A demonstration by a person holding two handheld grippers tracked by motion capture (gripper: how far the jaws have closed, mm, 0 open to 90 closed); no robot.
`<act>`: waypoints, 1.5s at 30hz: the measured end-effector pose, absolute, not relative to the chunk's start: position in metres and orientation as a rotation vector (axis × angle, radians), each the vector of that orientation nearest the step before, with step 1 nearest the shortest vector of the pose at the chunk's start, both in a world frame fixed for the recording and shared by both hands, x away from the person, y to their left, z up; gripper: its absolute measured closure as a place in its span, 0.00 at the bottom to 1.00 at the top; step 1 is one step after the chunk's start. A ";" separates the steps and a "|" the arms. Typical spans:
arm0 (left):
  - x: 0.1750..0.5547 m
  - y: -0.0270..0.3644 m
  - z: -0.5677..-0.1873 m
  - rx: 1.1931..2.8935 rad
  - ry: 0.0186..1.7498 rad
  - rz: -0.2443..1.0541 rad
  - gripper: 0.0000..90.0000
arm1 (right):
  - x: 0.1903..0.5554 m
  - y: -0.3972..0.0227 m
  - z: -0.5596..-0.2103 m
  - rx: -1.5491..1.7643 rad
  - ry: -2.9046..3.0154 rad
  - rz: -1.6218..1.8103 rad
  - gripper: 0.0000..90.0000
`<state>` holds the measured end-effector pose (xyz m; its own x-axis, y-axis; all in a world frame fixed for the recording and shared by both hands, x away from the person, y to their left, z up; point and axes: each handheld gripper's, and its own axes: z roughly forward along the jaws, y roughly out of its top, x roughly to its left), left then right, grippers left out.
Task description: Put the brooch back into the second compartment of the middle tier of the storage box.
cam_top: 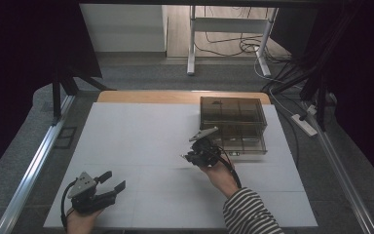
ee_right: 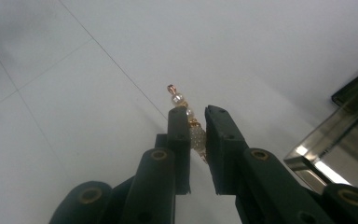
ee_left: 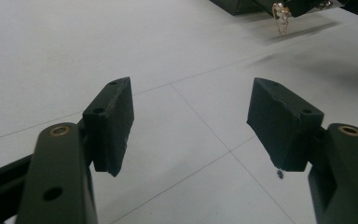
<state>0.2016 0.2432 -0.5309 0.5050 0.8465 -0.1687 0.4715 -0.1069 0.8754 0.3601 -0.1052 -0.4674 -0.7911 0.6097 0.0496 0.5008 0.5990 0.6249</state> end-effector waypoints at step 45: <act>0.201 0.243 -0.531 1.749 1.125 0.476 0.35 | 0.347 -0.189 -0.433 1.056 2.533 1.012 0.89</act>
